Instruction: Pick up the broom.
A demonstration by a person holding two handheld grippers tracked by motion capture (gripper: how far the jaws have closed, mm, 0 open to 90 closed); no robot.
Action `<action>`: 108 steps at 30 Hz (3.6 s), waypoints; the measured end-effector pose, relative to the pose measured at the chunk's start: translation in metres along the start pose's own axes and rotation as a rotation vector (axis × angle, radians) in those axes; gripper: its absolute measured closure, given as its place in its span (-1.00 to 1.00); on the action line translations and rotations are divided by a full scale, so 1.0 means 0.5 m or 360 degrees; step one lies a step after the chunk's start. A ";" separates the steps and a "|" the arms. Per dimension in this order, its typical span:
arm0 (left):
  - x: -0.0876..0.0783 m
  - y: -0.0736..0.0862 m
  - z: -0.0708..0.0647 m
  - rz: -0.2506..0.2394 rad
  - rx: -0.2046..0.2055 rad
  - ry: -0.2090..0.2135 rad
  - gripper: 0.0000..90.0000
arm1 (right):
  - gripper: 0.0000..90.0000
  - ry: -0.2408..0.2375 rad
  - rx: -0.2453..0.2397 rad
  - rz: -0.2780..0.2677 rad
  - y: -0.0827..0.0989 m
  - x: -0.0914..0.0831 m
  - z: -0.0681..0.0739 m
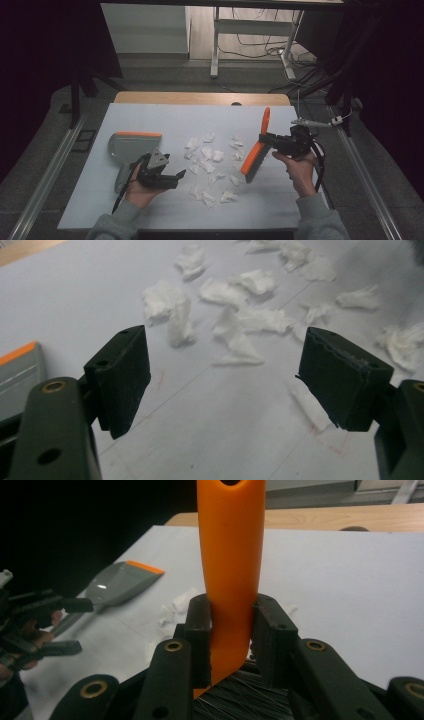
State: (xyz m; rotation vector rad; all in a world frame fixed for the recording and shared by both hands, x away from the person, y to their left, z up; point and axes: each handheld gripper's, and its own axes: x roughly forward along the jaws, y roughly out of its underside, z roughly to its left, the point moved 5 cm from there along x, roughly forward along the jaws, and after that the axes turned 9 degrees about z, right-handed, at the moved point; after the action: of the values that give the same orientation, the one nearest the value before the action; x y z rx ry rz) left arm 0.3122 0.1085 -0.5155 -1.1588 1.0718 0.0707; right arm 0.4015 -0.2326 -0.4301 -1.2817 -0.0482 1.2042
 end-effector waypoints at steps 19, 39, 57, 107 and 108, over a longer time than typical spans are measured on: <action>0.048 -0.096 -0.126 -0.0003 0.0197 0.0179 -0.53 | 0.58 -0.0183 -0.0014 -0.0141 0.029 0.066 0.067; 0.084 -0.109 -0.182 -0.0010 0.0241 0.0267 -0.51 | 0.58 -0.0181 0.0051 -0.0277 0.031 0.072 0.080; 0.104 -0.117 -0.146 -0.0069 0.0174 0.0212 0.77 | 0.57 -0.0271 0.0096 -0.0289 0.040 0.075 0.105; 0.065 -0.113 -0.138 0.0506 0.0748 0.0362 0.77 | -0.13 0.0059 -0.1104 0.0463 0.080 0.066 0.196; 0.064 -0.114 -0.142 0.0503 0.0759 0.0363 0.78 | -0.13 0.0058 -0.1115 0.0488 0.082 0.067 0.196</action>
State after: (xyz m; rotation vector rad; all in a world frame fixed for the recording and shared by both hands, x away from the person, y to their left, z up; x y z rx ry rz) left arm 0.3147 0.0138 -0.4976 -0.5710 1.3780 -0.0699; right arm 0.3292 -0.1488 -0.4432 -1.9736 -0.2745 1.4903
